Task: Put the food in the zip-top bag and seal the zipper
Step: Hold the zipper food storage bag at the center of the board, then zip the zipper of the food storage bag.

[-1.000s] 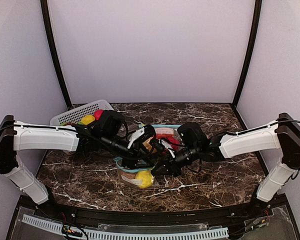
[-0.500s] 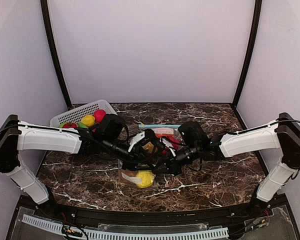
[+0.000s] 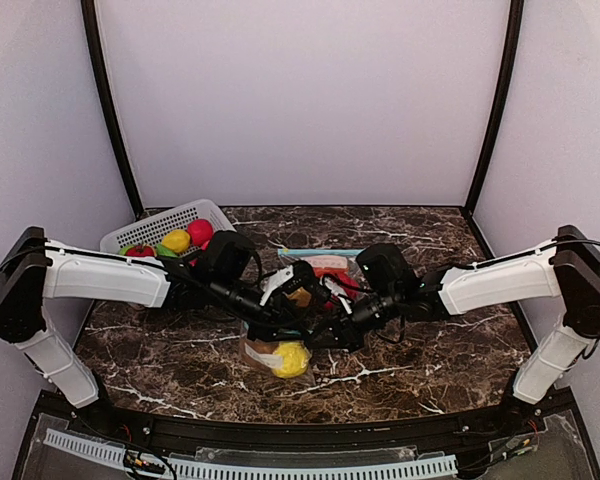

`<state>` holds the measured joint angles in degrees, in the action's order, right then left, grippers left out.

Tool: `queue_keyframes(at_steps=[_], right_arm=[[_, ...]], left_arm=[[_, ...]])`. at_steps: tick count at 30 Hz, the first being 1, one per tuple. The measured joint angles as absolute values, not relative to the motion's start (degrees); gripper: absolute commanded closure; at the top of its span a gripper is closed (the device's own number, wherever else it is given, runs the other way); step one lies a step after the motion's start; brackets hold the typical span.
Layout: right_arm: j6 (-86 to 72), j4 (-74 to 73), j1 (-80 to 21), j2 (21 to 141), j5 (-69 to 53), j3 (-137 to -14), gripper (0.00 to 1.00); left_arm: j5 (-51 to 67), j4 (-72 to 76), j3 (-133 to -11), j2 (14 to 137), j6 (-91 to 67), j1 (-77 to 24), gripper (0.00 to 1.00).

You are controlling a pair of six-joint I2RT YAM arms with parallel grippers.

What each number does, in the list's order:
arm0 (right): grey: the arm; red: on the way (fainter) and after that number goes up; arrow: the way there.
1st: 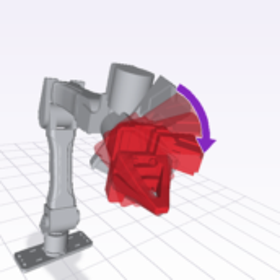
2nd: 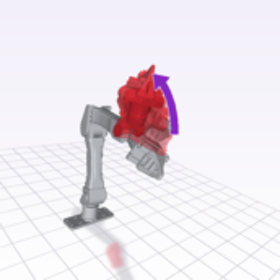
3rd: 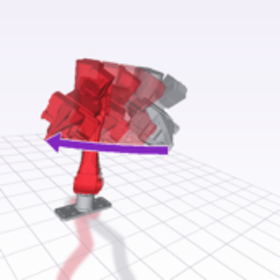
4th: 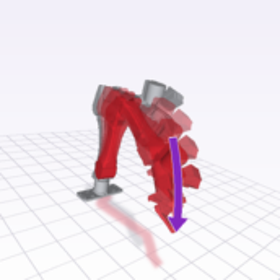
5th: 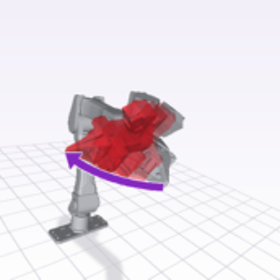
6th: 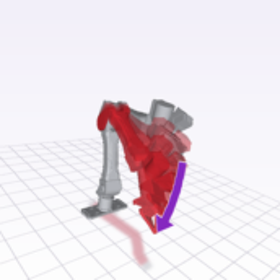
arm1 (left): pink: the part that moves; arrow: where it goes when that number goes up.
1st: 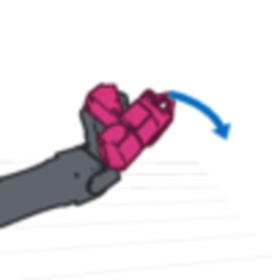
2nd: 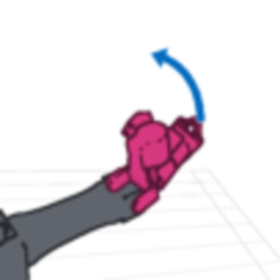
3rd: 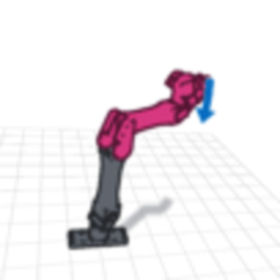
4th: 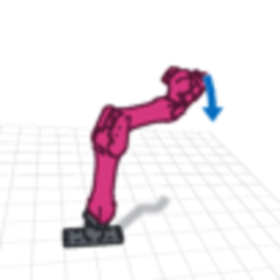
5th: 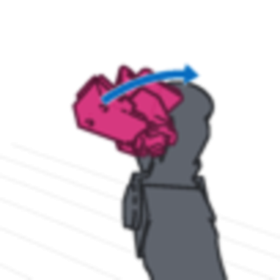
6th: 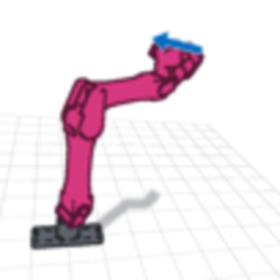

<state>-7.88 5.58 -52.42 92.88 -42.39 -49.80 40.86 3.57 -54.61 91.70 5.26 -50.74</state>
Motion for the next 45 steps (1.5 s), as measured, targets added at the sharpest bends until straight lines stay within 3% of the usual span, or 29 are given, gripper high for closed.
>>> queue_keyframes(at_steps=[14, 45], right_arm=[[-8.1, 5.5, -52.1, 92.9, -41.5, -49.8, 1.00], [-9.1, 6.6, -49.0, 86.6, -36.2, -45.6, 1.00]], left_arm=[[40.1, 2.3, -55.4, 92.2, 5.8, -50.7, 0.99], [36.5, -2.0, -57.3, 89.9, 7.9, -49.8, 0.99]])
